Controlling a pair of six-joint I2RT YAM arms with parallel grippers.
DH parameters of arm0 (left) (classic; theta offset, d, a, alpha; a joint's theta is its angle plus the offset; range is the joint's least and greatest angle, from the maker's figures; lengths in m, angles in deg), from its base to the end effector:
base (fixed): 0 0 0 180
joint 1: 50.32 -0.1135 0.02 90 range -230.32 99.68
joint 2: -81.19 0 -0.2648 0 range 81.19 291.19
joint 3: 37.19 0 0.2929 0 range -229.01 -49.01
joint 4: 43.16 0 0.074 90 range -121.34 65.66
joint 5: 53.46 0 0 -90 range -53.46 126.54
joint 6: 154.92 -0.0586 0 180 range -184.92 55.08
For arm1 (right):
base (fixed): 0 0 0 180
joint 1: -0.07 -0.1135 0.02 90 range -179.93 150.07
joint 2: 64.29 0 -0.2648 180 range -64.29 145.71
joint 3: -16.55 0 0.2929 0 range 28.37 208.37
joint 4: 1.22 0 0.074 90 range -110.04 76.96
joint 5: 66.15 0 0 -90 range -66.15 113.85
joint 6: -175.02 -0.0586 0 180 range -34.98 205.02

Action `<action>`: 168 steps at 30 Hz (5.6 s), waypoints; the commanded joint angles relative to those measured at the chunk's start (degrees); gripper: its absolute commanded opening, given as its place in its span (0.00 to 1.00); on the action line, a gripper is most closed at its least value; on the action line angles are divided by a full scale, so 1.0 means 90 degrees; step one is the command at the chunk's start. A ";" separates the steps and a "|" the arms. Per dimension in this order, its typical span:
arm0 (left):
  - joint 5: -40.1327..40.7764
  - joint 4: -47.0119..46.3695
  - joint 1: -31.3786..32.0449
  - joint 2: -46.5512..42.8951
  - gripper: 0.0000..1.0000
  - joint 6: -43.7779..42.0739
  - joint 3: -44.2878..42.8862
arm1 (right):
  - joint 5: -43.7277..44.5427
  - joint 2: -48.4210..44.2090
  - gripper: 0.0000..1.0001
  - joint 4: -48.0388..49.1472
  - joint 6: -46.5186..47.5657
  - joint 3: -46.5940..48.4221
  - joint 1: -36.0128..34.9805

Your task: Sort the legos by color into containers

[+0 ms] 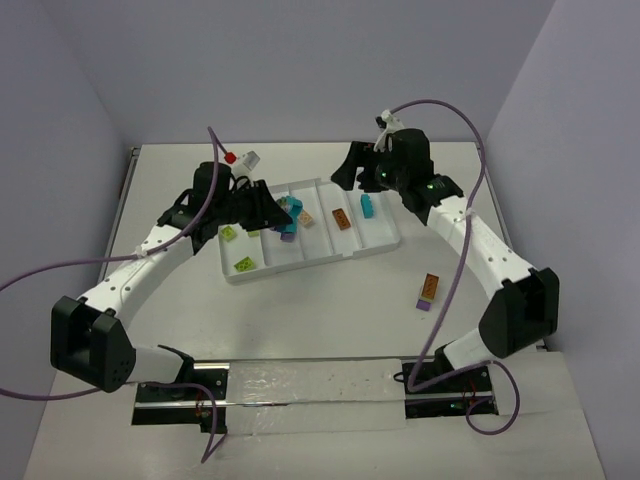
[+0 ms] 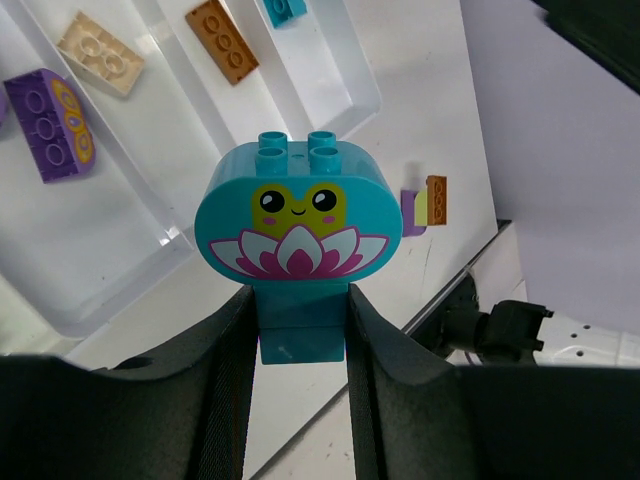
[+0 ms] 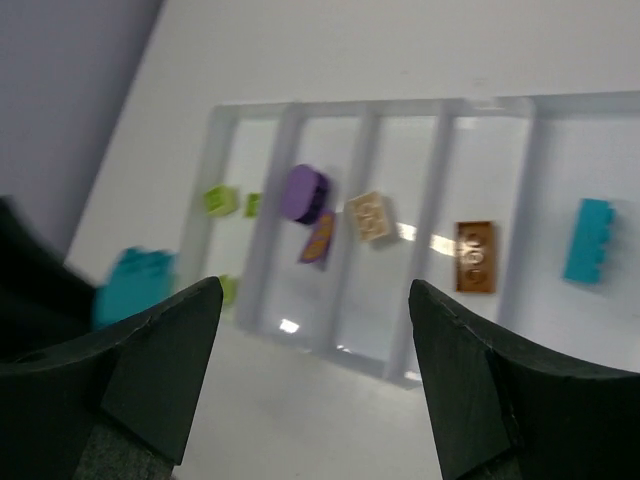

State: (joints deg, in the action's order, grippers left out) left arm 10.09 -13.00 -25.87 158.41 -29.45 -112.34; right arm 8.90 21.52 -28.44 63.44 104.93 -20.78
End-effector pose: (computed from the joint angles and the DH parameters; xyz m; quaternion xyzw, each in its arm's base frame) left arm 0.3179 -0.1732 0.2937 0.0282 0.8590 -0.4084 0.3074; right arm 0.3796 0.1608 0.3362 -0.0649 0.8350 0.2958 0.4594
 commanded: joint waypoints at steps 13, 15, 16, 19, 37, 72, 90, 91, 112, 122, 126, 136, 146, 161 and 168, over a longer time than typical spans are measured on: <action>0.0438 -0.0407 0.0414 0.0290 0.00 -0.0347 -0.0441 | -0.0377 0.0061 0.87 -0.0018 -0.0887 0.0237 -0.1241; 0.0430 -0.0399 0.0432 0.0264 0.00 -0.0349 -0.0420 | -0.0554 0.0198 0.87 -0.0036 -0.0923 0.0320 -0.1249; 0.0435 -0.0403 0.0446 0.0255 0.00 -0.0353 -0.0405 | -0.0640 0.0280 0.86 -0.0031 -0.0923 0.0349 -0.1254; 0.0454 -0.0405 0.0484 0.0230 0.00 -0.0349 -0.0377 | -0.0843 0.0426 0.83 0.0077 -0.0965 0.0344 -0.1275; 0.0481 -0.0318 0.0612 -0.0111 0.00 -0.0492 -0.0127 | -0.0766 0.0152 0.00 0.1124 -0.1481 -0.0295 -0.1261; 0.0587 -0.0246 0.0622 -0.0278 0.00 -0.0491 0.0077 | 0.2808 -0.0295 0.00 0.0679 -0.0379 -0.1469 -0.0063; 0.0741 -0.0169 0.0622 -0.0309 0.00 -0.0376 -0.0018 | 0.2920 0.0915 0.66 0.0353 -0.0024 -0.1329 0.0168; 0.0744 -0.0163 0.0622 -0.0306 0.00 -0.0370 -0.0027 | 0.2924 0.0911 0.70 0.0343 -0.0024 -0.1315 0.0168; 0.0321 -0.0576 0.0622 0.0124 0.00 -0.0269 -0.0268 | -0.0303 -0.1325 0.75 0.0819 -0.0027 -0.1261 -0.0656; 0.0809 -0.0786 0.0622 0.0024 0.00 0.0187 -0.0275 | -0.0753 -0.1551 0.76 0.1185 -0.0265 -0.1895 -0.0892; 0.0985 -0.0889 0.0622 -0.0035 0.00 0.0432 -0.0308 | -0.0814 -0.1528 0.76 0.1284 -0.0262 -0.1962 -0.0937; 0.1902 -0.0802 0.0622 -0.0221 0.00 0.1580 -0.0196 | -0.0660 -0.1376 0.77 0.1529 -0.0541 -0.1827 -0.1155; 0.2391 -0.0827 0.0622 -0.0407 0.00 0.2543 0.0054 | 0.0206 -0.1224 0.77 0.2511 -0.1099 -0.2081 -0.1678; 0.2567 -0.0471 0.0622 -0.0514 0.00 0.2456 -0.0092 | 0.0571 -0.0555 0.75 0.3379 -0.1204 -0.2017 -0.2050; 0.2547 -0.0450 0.0622 -0.0552 0.00 0.2408 -0.0120 | 0.0507 -0.0262 0.73 0.3341 -0.1234 -0.1809 -0.2165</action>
State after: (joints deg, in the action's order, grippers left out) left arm 32.31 -16.68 -20.17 155.26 -7.49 -111.71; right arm 12.74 18.14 -1.53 52.44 85.62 -39.36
